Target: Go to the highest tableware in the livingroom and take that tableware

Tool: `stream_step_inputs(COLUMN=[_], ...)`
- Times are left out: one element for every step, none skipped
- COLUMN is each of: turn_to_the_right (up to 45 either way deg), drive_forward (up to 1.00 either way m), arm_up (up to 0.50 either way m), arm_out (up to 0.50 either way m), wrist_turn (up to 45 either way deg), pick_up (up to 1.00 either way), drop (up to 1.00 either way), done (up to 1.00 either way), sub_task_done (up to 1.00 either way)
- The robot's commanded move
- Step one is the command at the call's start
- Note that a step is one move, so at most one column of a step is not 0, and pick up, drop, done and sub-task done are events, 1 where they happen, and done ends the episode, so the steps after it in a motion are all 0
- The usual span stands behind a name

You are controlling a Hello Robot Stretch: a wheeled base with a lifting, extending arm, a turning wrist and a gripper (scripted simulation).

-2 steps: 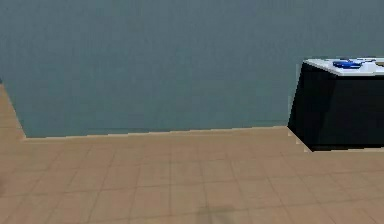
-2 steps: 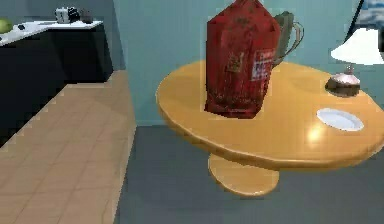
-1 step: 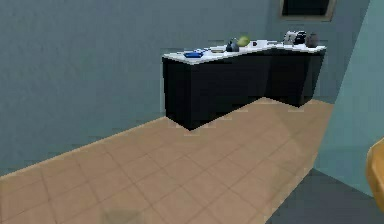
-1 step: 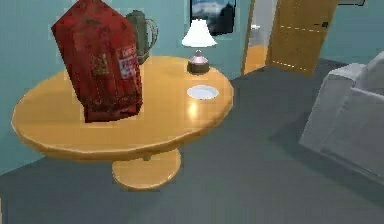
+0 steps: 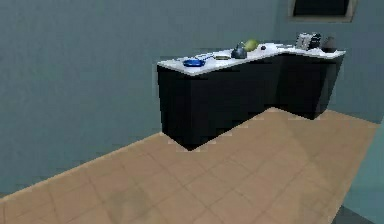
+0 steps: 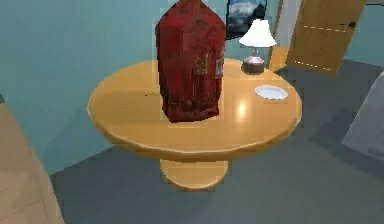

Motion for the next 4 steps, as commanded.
stream_step_inputs(turn_to_the_right=[27.0, 3.0, 0.0, -9.0], drive_forward=[0.00, 0.00, 0.50, 0.00], arm_up=[0.00, 0.00, 0.00, 0.00], arm_out=[0.00, 0.00, 0.00, 0.00], wrist_turn=[0.0, 0.0, 0.0, 0.0], pick_up=[0.00, 0.00, 0.00, 0.00], drop=[0.00, 0.00, 0.00, 0.00], done=[0.00, 0.00, 0.00, 0.00], sub_task_done=[0.00, 0.00, 0.00, 0.00])
